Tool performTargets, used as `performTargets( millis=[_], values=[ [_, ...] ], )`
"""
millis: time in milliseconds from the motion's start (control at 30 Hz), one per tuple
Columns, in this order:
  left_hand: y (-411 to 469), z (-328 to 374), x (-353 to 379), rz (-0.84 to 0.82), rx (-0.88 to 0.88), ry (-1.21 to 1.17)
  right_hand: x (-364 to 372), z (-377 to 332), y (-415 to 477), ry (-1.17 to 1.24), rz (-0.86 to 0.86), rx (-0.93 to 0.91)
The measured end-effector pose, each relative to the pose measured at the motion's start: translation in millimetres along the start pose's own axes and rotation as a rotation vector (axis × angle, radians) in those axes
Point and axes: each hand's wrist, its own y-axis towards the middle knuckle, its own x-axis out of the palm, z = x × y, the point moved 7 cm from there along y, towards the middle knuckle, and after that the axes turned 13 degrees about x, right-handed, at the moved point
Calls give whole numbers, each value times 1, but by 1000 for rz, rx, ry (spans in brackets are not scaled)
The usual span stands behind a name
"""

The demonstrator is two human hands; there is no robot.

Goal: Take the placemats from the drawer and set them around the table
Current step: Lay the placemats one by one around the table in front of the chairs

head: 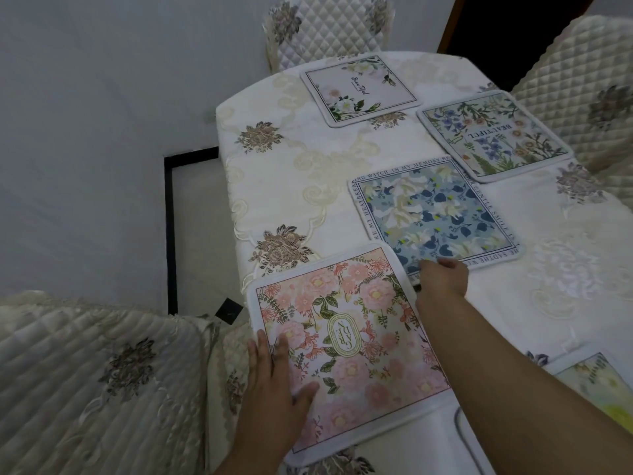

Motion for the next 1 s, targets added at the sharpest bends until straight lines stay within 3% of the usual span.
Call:
performTargets(
  millis=[167, 300, 467, 667, 733, 833, 900, 1000],
  values=[
    [-1, 14, -7, 12, 34, 15, -12, -25, -10, -158, -7, -368],
    [-4, 18, -9, 34, 25, -2, -43, -50, -17, -30, 20, -524],
    [-2, 22, -1, -61, -69, -14, -107, -44, -7, 202, 102, -439],
    [1, 21, 2, -47, -78, 50, -146, -2, -13, 331, -118, -257],
    [5, 30, -15, 91, -16, -100, -149, 15, -21, 323, -229, -197],
    [15, 45, -60, 247, -14, -641, -155, 29, -36, 281, -392, -128],
    [24, 58, -84, 212, -19, -921, -161, 30, -47, 218, -466, -116],
    [24, 86, -104, 2, 31, -1060, -178, 29, -67, 134, -535, -135]
  ],
)
